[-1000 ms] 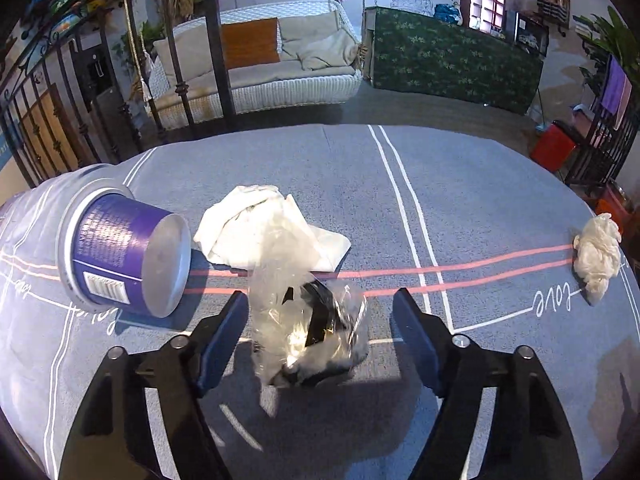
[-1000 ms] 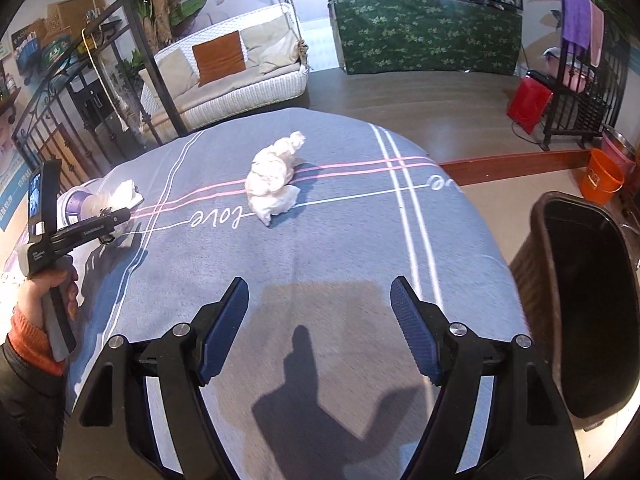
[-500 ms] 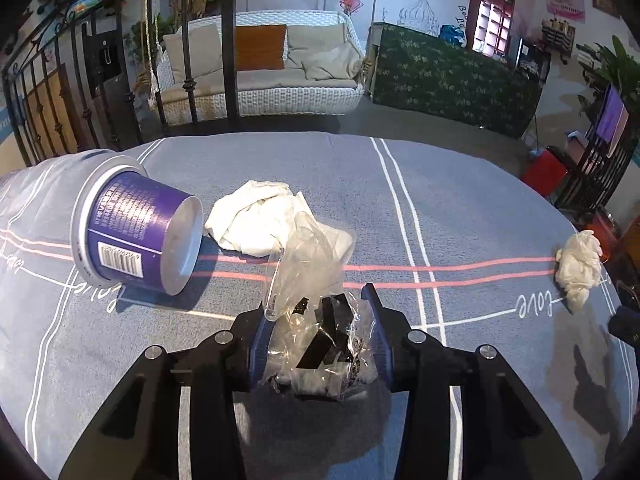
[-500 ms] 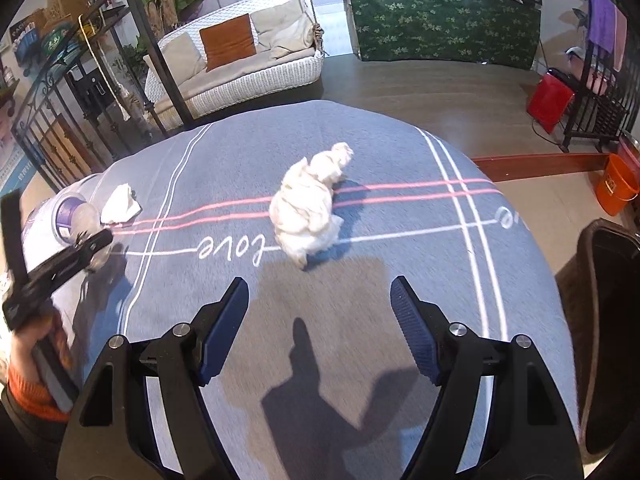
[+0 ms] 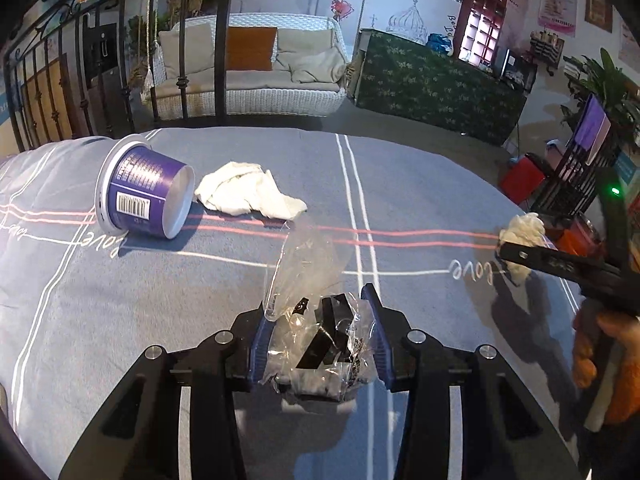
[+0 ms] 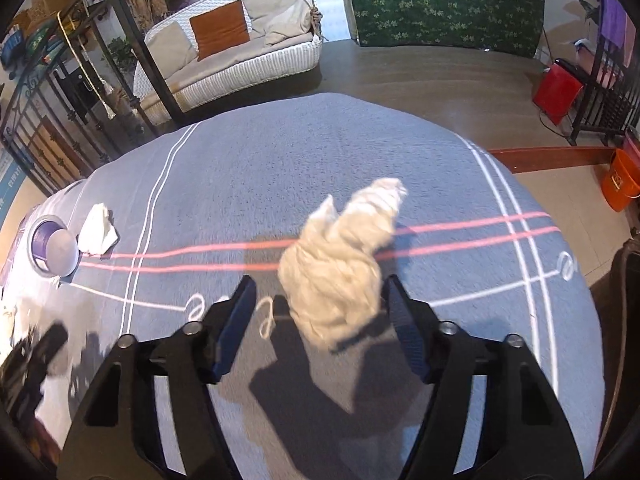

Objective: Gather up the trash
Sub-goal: 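Grasp the clear plastic bag with the left tool while the right tool grasps the white tissue, then carry the tissue to the bin and open the right tool while the left tool carries the plastic bag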

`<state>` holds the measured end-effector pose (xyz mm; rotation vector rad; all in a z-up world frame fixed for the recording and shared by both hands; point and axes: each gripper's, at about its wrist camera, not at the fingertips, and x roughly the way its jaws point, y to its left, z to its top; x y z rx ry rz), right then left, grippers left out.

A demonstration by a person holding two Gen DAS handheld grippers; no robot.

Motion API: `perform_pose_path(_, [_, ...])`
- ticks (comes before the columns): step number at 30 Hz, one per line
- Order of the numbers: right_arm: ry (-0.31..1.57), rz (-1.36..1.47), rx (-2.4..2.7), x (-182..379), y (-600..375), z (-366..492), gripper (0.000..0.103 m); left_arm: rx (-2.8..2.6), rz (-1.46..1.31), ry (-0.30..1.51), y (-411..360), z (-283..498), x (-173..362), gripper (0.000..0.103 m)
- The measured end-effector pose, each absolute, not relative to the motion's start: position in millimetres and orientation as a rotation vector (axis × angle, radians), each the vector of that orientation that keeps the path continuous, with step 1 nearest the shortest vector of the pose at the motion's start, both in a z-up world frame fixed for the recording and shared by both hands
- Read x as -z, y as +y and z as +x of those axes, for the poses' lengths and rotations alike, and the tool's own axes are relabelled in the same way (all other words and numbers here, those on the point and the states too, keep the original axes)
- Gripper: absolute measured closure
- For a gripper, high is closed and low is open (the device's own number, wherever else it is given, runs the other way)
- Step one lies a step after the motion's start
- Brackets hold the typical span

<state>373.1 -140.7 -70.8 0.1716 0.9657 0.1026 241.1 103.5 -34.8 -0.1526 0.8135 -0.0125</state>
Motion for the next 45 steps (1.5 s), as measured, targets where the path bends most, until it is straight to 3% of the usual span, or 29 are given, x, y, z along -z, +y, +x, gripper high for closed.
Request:
perform_pose_path(1, [0.966, 0.166, -0.094, 72.0, -139.6, 374.8, 0.044, 0.015, -0.151, 0.812, 102.5, 239.3, 34.2, 0.061])
perform_pose_path(5, [0.961, 0.144, -0.071, 74.1, -138.0, 375.2, 0.068, 0.023, -0.141, 0.808, 96.4, 232.2, 32.3, 0.061])
perform_pose_path(9, [0.96, 0.174, -0.081, 73.8, -143.6, 368.8, 0.076, 0.034, -0.14, 0.811, 86.4, 226.7, 35.4, 0.061])
perform_pose_path(25, [0.855, 0.177, -0.046, 39.7, -188.2, 273.2, 0.076, 0.151, -0.116, 0.779, 28.5, 202.1, 30.5, 0.061])
perform_pose_path(45, [0.794, 0.278, 0.323, 58.2, -363.9, 159.8, 0.076, 0.548, 0.0, 0.771, -133.3, 191.7, 30.6, 0.061])
